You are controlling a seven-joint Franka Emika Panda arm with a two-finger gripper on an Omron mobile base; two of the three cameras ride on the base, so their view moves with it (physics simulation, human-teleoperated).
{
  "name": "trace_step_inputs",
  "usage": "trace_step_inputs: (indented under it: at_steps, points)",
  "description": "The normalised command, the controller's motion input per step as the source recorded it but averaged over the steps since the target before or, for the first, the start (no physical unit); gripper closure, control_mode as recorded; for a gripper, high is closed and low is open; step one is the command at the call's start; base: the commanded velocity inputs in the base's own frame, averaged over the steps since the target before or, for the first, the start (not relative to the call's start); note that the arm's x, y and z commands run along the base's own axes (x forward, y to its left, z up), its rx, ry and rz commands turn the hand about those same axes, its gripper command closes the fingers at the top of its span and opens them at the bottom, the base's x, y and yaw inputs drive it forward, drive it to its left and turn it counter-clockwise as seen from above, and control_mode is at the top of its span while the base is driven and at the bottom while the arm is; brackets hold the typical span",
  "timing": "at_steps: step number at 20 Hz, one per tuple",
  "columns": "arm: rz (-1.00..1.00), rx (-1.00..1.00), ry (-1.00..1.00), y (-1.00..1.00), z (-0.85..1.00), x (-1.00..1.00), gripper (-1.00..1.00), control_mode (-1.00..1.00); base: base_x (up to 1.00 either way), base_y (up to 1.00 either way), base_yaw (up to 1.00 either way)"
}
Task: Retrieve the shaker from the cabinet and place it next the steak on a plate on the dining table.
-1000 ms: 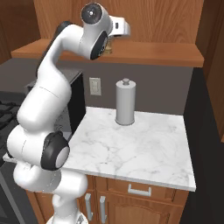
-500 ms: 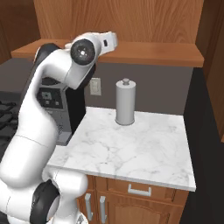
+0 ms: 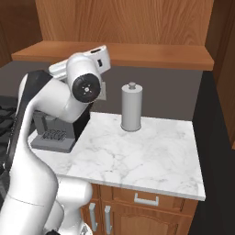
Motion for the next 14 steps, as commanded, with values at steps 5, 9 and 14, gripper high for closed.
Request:
trace_step_inputs:
  at_steps: [5, 9, 14]
  points:
    - [0.1, -0.06, -0.05, 0.02, 0.0, -0.9, 1.0, -1.0, 0.0, 0.0, 0.0]
    - [0.08, -0.05, -0.03, 0.0, 0.0, -0.87, 1.0, -1.0, 0.0, 0.0, 0.0]
    - [0.05, -0.04, 0.0, 0.01, 0.0, -0.64, 1.0, 1.0, -0.15, 0.01, 0.01]
